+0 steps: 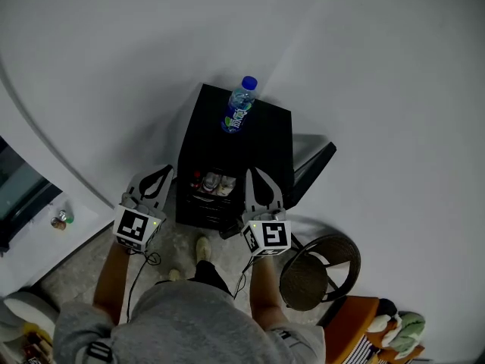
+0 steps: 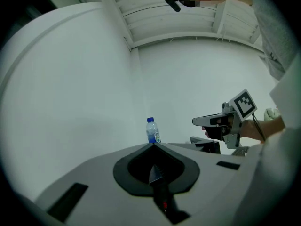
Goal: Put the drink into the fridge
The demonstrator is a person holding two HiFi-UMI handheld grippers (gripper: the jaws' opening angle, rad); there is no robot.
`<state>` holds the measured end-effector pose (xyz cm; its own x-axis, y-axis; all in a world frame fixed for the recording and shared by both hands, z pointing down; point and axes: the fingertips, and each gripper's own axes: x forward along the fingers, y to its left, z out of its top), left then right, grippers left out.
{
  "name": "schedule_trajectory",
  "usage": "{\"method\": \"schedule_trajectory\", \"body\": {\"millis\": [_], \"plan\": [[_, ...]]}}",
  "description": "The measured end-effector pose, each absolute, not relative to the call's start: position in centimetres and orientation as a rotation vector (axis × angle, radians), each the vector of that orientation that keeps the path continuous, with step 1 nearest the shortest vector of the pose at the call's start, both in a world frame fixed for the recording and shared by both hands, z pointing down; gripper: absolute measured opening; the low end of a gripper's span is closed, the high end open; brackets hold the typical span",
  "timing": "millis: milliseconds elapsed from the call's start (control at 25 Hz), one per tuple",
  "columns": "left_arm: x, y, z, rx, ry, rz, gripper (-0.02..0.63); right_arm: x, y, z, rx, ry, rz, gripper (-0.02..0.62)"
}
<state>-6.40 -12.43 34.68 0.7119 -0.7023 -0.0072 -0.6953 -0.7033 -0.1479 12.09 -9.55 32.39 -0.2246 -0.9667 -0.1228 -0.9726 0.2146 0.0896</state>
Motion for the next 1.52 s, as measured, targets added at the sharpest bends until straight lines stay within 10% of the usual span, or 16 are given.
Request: {"method": "schedule_trajectory", "body": {"millis": [840, 1040, 1520], "plan": [[-4.2, -25.8, 34.4, -2.644, 1.421, -0.061, 0.002, 15.9, -27.1, 26.8, -1.687, 2.536, 0.128, 0.032], [-4.6, -27.2, 34.8, -2.632, 1.469, -0.068, 0.002, 15.4, -29.9, 27.0, -1.641, 2.588, 0.052, 0.174], [-4.2, -29.0, 34.8, -2.615, 1.509, -0.059, 0.002, 14.7, -32.3, 27.1, -1.592, 2.64, 0.052, 0.212]]}}
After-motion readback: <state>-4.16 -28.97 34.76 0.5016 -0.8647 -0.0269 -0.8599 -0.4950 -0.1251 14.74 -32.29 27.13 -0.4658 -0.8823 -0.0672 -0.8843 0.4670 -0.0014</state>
